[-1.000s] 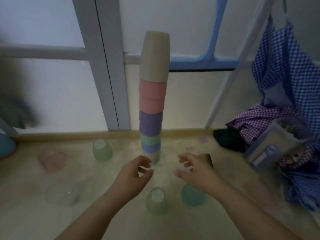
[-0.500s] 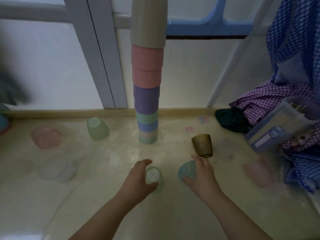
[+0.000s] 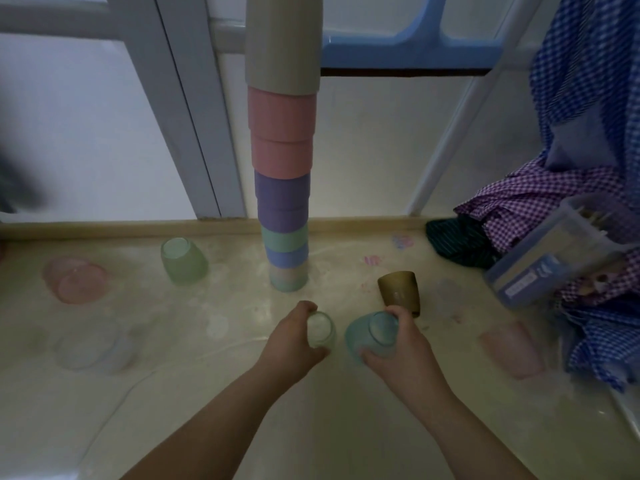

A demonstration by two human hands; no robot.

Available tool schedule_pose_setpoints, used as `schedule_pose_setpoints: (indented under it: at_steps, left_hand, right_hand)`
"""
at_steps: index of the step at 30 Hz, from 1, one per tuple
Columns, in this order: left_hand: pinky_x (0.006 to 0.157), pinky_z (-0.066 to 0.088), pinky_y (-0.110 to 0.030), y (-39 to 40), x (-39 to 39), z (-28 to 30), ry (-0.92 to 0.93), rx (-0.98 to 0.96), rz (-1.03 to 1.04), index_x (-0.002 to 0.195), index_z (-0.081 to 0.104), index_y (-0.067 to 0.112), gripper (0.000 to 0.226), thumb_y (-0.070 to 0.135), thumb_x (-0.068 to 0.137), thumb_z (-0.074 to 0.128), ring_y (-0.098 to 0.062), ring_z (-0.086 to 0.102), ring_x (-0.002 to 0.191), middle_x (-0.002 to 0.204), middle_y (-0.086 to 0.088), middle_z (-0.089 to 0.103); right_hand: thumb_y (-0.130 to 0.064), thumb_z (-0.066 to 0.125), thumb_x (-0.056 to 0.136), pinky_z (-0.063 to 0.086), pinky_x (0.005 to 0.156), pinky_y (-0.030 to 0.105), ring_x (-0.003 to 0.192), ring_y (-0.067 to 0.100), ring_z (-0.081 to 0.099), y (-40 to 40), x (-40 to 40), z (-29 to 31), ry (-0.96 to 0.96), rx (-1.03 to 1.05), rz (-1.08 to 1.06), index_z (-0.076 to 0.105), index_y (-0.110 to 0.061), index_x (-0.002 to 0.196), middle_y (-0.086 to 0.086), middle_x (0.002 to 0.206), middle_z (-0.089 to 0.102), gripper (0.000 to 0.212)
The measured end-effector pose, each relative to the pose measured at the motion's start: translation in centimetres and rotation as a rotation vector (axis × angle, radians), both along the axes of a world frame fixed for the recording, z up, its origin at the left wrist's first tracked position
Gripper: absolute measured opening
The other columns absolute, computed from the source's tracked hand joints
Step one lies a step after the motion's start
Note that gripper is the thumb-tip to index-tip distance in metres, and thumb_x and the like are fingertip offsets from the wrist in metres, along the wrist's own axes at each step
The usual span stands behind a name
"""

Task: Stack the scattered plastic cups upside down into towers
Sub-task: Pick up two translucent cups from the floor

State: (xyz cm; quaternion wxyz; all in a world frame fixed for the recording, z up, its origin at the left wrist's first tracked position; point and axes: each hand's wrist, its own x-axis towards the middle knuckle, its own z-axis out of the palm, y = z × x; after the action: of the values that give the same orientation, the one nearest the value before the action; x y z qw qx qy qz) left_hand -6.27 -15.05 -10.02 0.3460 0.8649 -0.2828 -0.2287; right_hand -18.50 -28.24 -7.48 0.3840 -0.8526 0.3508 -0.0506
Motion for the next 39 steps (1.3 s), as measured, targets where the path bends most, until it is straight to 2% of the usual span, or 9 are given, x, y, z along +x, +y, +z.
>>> schedule_pose_setpoints:
  at_steps: [4,10,12,16,20,26,30,33,39]
  left_hand:
    - [0.075,0.035,-0.021,-0.4,0.2,-0.5,0.044,0.014,-0.006,0.117,0.041,0.015,0.061,0.019,0.066,0.075,-0.025,0.056,0.102,0.116,-0.009,0.059]
    - [0.095,0.033,-0.020,2.2,0.5,0.5,0.032,-0.031,-0.008,0.132,0.034,0.017,0.072,0.021,0.072,0.073,-0.018,0.046,0.122,0.136,-0.003,0.046]
    - [0.091,0.033,-0.017,3.7,1.1,1.1,0.000,-0.045,0.037,0.128,0.040,0.017,0.064,0.022,0.073,0.072,-0.016,0.049,0.116,0.133,-0.003,0.049]
    - [0.080,0.031,-0.011,6.2,1.9,2.0,-0.048,-0.070,0.090,0.120,0.048,0.016,0.053,0.019,0.073,0.072,-0.010,0.051,0.101,0.119,0.003,0.053]
    - [0.080,0.032,-0.013,7.1,1.2,2.5,-0.070,-0.102,0.119,0.118,0.048,0.021,0.051,0.020,0.073,0.072,-0.005,0.049,0.098,0.112,0.011,0.049]
    - [0.083,0.036,-0.017,6.2,0.6,2.9,-0.061,-0.153,0.115,0.118,0.049,0.021,0.049,0.021,0.074,0.071,-0.008,0.053,0.101,0.116,0.008,0.054]
    - [0.085,0.036,-0.019,4.6,0.5,3.9,-0.082,-0.183,0.092,0.116,0.050,0.021,0.046,0.020,0.075,0.070,-0.009,0.053,0.102,0.116,0.006,0.056]
    - [0.085,0.035,-0.018,3.0,0.1,4.9,-0.137,-0.222,0.057,0.116,0.051,0.021,0.044,0.019,0.076,0.069,-0.009,0.053,0.104,0.112,0.010,0.055]
    - [0.077,0.036,-0.005,-1.3,-1.7,6.7,-0.191,-0.306,-0.090,0.115,0.053,0.021,0.040,0.018,0.077,0.067,-0.006,0.053,0.101,0.111,0.010,0.056]
  right_hand:
    - [-0.025,0.076,0.068,0.036,0.085,0.019,0.103,0.008,0.048,0.5,0.2,1.4,-0.054,-0.015,0.040,0.042,-0.026,0.125,-0.008,0.115,0.048,0.066]
    - [-0.020,0.074,0.072,0.029,0.090,0.010,0.112,-0.002,0.037,1.7,1.9,3.1,-0.113,-0.016,0.139,0.038,-0.028,0.132,-0.016,0.122,0.037,0.070]
    - [-0.019,0.073,0.072,0.028,0.089,0.007,0.114,-0.002,0.037,2.3,2.9,3.1,-0.111,0.013,0.181,0.036,-0.028,0.134,-0.016,0.124,0.038,0.073]
    - [-0.019,0.073,0.070,0.036,0.096,0.017,0.117,0.007,0.043,3.5,4.8,2.1,-0.049,0.046,0.198,0.033,-0.024,0.137,-0.007,0.133,0.043,0.078]
    - [-0.020,0.074,0.070,0.035,0.096,0.017,0.120,0.012,0.045,4.3,5.3,0.3,0.004,0.058,0.177,0.035,-0.021,0.133,-0.001,0.135,0.043,0.074]
    - [-0.022,0.076,0.069,0.032,0.097,0.015,0.121,0.012,0.045,3.9,5.1,-0.9,0.004,0.046,0.183,0.038,-0.021,0.133,-0.001,0.135,0.046,0.074]
    - [-0.028,0.077,0.070,0.029,0.109,0.022,0.132,0.010,0.037,3.7,4.8,-0.6,0.004,0.120,0.191,0.027,-0.024,0.143,-0.004,0.146,0.038,0.088]
    - [-0.032,0.074,0.073,0.026,0.109,0.020,0.135,0.007,0.031,3.2,4.1,-0.1,-0.023,0.095,0.207,0.020,-0.026,0.144,-0.008,0.149,0.031,0.090]
    - [-0.036,0.066,0.080,0.030,0.107,0.021,0.132,0.005,0.035,0.3,0.1,0.0,-0.046,0.023,0.068,0.027,-0.027,0.142,-0.009,0.147,0.035,0.074]
